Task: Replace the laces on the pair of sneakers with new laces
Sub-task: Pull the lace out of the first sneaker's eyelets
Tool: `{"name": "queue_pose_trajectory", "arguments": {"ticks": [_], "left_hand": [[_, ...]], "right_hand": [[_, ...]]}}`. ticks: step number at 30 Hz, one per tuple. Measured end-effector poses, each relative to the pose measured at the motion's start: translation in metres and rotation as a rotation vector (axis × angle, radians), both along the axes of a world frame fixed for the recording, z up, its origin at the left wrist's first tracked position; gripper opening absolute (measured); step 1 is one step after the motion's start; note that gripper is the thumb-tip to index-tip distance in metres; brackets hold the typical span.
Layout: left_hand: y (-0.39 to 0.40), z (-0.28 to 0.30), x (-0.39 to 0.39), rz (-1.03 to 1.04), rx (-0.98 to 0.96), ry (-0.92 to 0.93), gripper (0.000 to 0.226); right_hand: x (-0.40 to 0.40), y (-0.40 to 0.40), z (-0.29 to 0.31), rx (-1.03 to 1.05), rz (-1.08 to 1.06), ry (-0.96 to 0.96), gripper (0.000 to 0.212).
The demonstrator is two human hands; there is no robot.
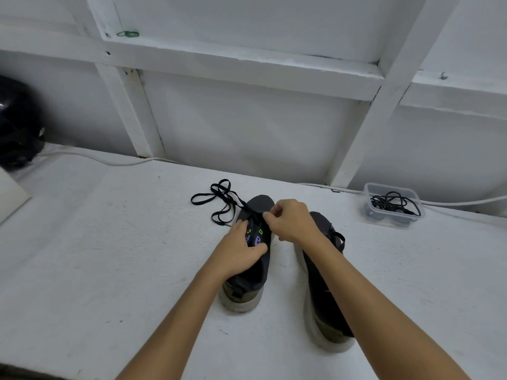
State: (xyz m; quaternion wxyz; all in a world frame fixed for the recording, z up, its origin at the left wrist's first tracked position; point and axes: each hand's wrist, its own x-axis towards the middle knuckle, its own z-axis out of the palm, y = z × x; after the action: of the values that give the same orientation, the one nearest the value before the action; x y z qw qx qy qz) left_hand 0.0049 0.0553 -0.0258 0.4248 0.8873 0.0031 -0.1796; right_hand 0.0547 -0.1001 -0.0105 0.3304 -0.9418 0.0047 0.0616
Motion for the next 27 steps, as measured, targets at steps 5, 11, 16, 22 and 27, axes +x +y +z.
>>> {"name": "queue_pose_trajectory", "arguments": {"ticks": [5,11,16,22,27], "left_hand": [[-0.002,-0.002,0.0,-0.001,0.005,-0.007,0.047],[-0.001,-0.001,-0.002,0.011,0.011,0.001,0.063],[-0.002,0.003,-0.002,0.022,-0.029,-0.015,0.04],[-0.004,0.001,-0.002,0.025,-0.034,-0.038,0.023],[-0.004,0.002,-0.003,0.035,-0.042,-0.02,0.031]], "right_hand": [[-0.003,-0.002,-0.005,0.001,0.024,0.05,0.011],[0.006,-0.009,0.008,-0.09,0.2,-0.202,0.016],[0.006,-0.004,0.014,-0.109,-0.027,-0.139,0.014],[-0.009,-0.001,0.005,0.119,-0.066,0.196,0.027],[0.004,-0.013,0.004,-0.039,-0.004,-0.066,0.018]]}}
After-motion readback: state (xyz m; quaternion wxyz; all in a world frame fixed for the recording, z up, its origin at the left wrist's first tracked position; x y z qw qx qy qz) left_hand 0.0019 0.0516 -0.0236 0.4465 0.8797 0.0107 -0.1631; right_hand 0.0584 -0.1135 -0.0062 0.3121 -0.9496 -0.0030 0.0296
